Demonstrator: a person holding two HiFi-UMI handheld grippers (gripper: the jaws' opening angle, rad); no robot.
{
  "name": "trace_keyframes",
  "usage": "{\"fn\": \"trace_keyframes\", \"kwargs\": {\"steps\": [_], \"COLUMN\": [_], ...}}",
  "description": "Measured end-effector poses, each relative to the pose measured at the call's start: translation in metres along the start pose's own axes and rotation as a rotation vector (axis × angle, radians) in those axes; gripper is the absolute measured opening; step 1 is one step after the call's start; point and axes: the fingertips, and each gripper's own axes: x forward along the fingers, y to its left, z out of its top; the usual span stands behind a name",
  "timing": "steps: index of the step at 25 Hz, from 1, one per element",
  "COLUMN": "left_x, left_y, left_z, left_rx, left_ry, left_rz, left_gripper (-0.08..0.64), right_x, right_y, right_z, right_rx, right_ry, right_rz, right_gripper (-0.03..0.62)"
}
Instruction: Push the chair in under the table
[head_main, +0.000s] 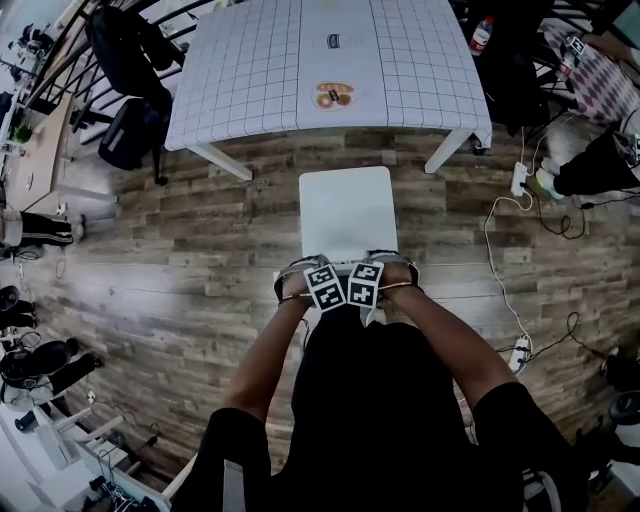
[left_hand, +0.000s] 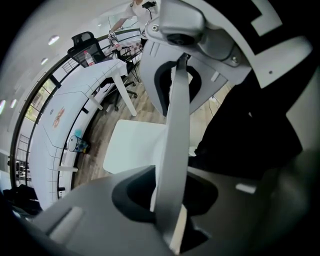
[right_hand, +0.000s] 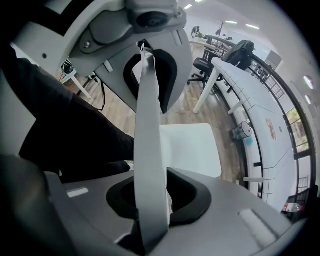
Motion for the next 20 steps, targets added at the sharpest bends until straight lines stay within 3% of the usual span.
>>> {"fn": "trace_keyframes", "kwargs": {"steps": [5,10,15,20], "left_x": [-0.031,-0.018,-0.034,-0.013], "left_y": [0.02,0.092,0.095,0.142], "left_z": [0.001,0.008,-0.012,0.002], "left_rx": [0.023,0.048,0.084,0.121], "left_ry": [-0.018,-0.029,-0.034,-0.046], "left_rz": [0.007,-0.009,-0.013,-0.014], "left_gripper": [0.101,0.1,0.095,0.091], "right_x": [-0.031,-0.018,-0.026,-0.008], "right_y": [-0.019,-0.091,-0.087,-0.135], "right_z": [0.012,0.017,0.041,0.032], "right_rx": [-0.001,0.012,0.053,0.071], "right_ry": [-0.002,0.004,0.008,0.014], "right_rz": [-0.02,-0.004,0.014,0.018], "right_gripper": [0.097,0.097,0.092,0.092]}}
